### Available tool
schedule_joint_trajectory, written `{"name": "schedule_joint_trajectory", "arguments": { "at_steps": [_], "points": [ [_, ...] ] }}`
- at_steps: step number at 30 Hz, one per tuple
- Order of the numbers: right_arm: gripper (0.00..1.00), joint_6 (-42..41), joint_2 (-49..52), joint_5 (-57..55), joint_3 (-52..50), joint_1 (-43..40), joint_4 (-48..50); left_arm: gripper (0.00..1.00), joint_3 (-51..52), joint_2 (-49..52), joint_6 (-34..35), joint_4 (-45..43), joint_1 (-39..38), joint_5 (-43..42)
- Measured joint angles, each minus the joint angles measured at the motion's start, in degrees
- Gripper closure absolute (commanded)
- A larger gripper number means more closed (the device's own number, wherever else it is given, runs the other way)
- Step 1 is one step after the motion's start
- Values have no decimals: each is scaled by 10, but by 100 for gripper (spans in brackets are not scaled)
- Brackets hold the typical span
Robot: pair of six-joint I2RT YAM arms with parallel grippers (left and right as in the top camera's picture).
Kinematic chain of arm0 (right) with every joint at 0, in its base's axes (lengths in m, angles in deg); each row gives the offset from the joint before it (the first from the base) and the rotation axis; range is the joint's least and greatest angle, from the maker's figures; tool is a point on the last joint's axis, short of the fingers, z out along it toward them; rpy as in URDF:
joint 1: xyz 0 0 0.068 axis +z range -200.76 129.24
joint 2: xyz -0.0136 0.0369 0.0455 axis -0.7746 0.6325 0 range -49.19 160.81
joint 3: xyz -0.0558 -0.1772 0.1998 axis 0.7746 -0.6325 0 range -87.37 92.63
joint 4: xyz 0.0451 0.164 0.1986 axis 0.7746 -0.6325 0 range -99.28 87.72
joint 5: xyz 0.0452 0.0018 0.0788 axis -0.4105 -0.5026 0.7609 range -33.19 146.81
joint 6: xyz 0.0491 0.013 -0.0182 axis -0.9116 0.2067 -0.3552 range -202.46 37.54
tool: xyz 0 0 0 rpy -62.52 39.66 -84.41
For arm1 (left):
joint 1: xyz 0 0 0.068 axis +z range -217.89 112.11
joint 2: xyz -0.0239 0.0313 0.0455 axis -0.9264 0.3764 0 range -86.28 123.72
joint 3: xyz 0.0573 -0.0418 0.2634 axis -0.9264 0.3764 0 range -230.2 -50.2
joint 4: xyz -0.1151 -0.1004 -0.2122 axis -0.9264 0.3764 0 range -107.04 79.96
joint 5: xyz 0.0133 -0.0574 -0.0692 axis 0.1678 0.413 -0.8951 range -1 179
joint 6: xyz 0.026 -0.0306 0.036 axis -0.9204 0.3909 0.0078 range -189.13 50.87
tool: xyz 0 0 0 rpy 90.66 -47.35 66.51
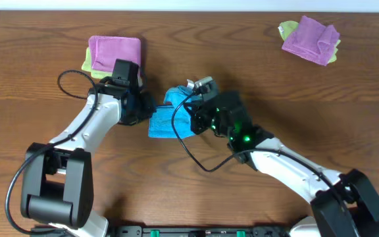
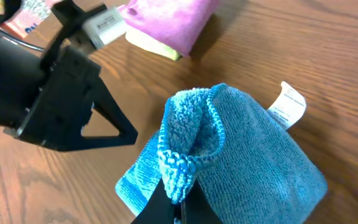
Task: Fold the cloth
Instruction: 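Fold the right end over onto the left end with the right gripper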
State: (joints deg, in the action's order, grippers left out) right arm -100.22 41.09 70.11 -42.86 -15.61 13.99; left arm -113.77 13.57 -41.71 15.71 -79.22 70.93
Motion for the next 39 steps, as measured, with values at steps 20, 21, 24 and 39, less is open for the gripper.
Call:
{"name": "schedule_joint_trajectory", "arguments": {
  "at_steps": [20, 21, 24, 39],
  "points": [
    [99, 43, 104, -5, 106, 69, -85, 94, 0, 0, -14, 22, 28, 93],
    [99, 44, 109, -5, 107, 71, -88, 94, 0, 0, -16, 26, 36, 94],
    [99, 46, 123, -7, 109, 80, -93, 94, 0, 0, -21, 31, 57, 95],
    [59, 54, 160, -12, 109, 111, -94, 94, 0, 0, -35, 31, 81, 84]
  ]
}}
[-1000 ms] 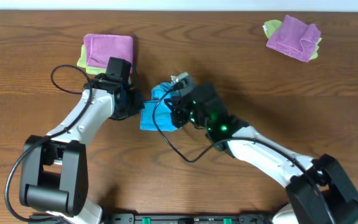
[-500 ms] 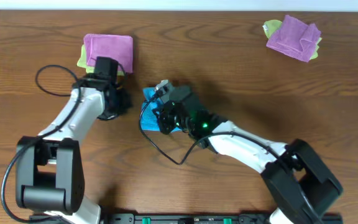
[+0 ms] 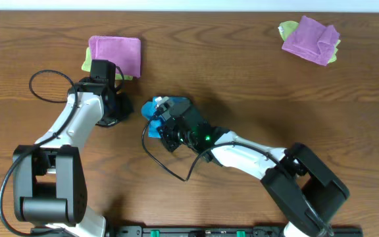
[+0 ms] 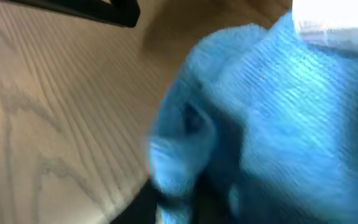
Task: Fold the cloth
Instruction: 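Fold the right end over onto the left end with the right gripper, then release the folded blue cloth and retract the right gripper to rest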
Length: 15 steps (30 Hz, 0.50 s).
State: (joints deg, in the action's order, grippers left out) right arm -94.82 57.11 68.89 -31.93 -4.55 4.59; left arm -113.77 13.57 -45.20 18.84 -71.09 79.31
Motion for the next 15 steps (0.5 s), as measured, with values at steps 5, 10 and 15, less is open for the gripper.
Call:
{"name": "schedule_joint_trajectory", "arguments": {
  "at_steps": [5, 10, 15],
  "points": [
    [32, 8, 1, 35, 1, 0, 0, 94, 0, 0, 0, 0, 0, -4],
    [1, 7, 0, 73, 18, 0, -4, 94, 0, 0, 0, 0, 0, -4],
    [1, 2, -13, 71, 27, -6, -6, 94, 0, 0, 0, 0, 0, -4]
  ]
}}
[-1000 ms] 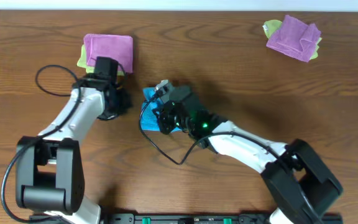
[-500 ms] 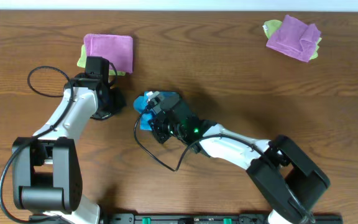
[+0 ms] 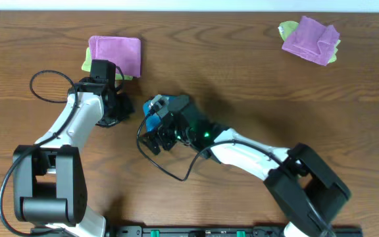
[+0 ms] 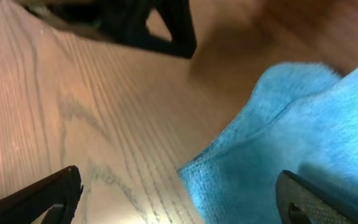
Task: Fold the cloth
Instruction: 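Release the folded blue cloth and retract the right gripper to rest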
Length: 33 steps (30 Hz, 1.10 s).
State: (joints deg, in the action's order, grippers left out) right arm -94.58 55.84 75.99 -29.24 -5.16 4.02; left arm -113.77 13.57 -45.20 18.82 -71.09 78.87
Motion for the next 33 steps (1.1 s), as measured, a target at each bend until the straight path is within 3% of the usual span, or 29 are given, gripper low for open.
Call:
{"name": "schedule_joint_trajectory", "arguments": {
  "at_steps": [3, 7, 8, 12, 14, 25, 33],
  "points": [
    [1, -3, -22, -21, 0, -14, -13, 93, 0, 0, 0, 0, 0, -6],
    [1, -5, -68, -52, 1, -53, -58, 77, 0, -2, 0, 1, 0, -29],
    [1, -5, -81, -57, 2, -66, -74, 69, 0, -5, -2, 1, 0, -35],
    [1, -11, -118, -67, 3, -110, -131, 21, 0, -25, -5, 2, 0, -58],
    [1, -17, -138, -69, 3, -130, -163, 5, 0, -38, -4, 1, 0, -71],
    [1, -25, -370, -36, 1, -264, -431, 5, 1, -61, 35, 29, 0, -184],
    [1, -31, -642, 3, -133, -385, -480, 5, 40, -62, 82, 30, -17, -227]
  ]
}}
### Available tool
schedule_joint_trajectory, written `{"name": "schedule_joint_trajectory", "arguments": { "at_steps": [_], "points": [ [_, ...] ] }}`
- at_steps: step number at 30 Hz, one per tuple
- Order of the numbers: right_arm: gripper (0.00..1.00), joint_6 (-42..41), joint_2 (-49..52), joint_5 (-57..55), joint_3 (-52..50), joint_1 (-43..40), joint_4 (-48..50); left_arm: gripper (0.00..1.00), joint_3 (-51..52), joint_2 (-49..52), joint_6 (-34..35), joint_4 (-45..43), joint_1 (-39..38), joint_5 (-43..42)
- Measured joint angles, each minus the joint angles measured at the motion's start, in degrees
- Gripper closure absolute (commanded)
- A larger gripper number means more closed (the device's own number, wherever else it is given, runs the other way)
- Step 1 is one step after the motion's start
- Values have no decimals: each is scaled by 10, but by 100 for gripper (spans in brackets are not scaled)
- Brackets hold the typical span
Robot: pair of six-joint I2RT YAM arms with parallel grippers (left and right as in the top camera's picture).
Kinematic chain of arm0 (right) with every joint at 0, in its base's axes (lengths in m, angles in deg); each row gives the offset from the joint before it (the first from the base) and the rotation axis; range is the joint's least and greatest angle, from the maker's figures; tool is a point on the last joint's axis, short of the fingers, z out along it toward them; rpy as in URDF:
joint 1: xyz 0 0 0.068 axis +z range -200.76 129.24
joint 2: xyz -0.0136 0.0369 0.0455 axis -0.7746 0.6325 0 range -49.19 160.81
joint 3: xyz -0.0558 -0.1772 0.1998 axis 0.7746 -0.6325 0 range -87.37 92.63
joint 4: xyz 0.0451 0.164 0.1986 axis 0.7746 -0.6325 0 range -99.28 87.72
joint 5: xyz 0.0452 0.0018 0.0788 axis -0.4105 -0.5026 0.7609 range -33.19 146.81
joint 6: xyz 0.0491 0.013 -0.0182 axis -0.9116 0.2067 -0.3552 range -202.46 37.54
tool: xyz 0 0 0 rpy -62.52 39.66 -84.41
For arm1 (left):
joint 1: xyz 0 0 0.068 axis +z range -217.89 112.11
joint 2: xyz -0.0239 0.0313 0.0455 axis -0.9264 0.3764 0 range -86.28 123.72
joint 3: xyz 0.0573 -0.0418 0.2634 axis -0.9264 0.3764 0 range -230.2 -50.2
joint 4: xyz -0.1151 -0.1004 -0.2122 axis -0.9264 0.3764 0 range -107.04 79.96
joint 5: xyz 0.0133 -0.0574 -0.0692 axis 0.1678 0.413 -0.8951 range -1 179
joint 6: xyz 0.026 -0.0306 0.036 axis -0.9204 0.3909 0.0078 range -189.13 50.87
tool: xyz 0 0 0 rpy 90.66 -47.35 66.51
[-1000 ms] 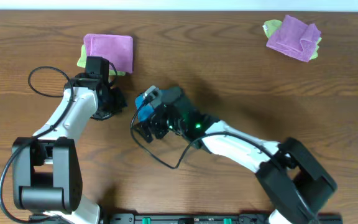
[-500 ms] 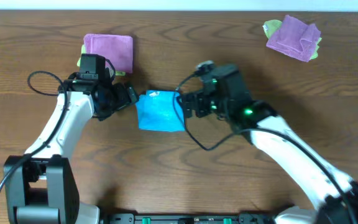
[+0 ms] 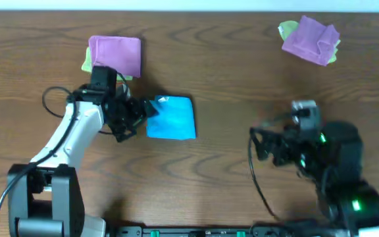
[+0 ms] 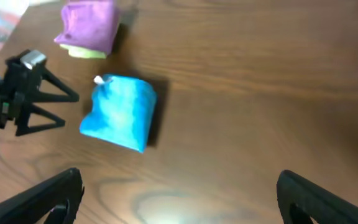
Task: Fold the cloth
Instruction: 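Release the folded blue cloth and retract the right gripper to rest, then grasp the folded blue cloth with the left gripper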
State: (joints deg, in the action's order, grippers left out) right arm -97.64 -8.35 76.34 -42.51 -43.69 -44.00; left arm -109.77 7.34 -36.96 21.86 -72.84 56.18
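Note:
The blue cloth (image 3: 172, 118) lies folded into a flat rectangle on the wooden table (image 3: 242, 79), with its white tag at the top left corner. The right wrist view shows the cloth (image 4: 120, 112) too. My left gripper (image 3: 143, 117) sits right at the cloth's left edge with its fingers apart and nothing between them. It also shows in the right wrist view, where the left gripper (image 4: 70, 109) points at the cloth. My right gripper (image 3: 258, 146) hangs wide open over bare wood, well to the right of the cloth; its fingers (image 4: 48, 199) frame empty table.
A purple cloth on a yellow-green one (image 3: 114, 56) lies at the back left, just behind the left arm. A second purple and green pile (image 3: 310, 31) sits at the back right. A black cable loops beside each arm.
My right gripper was open at the cloth's left edge; now it is far to the right. My left gripper has come from beside the purple stack to the cloth's left edge.
At first my right gripper was shut on a raised corner of the blue cloth, with the left gripper at its left edge. Then the right gripper was over the cloth's left side and the left arm stood back. Then the right jaws were open. Now the cloth lies flat and folded.

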Motion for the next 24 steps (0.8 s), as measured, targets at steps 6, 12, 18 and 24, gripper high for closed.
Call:
{"name": "schedule_joint_trajectory", "arguments": {
  "at_steps": [6, 12, 18, 24],
  "points": [
    [1, -40, -144, 50, -81, -68, -48, 5, 30, -1, 35, -34, -18, -11],
    [1, -59, -200, 77, -94, -91, -74, 5, 93, -1, 82, -108, -22, -29],
    [1, -66, -201, 82, -95, -91, -76, 5, 161, -1, 157, -234, -23, -50],
    [1, -67, -201, 84, -95, -91, -77, 11, 189, -2, 222, -325, -24, -56]
  ]
}}
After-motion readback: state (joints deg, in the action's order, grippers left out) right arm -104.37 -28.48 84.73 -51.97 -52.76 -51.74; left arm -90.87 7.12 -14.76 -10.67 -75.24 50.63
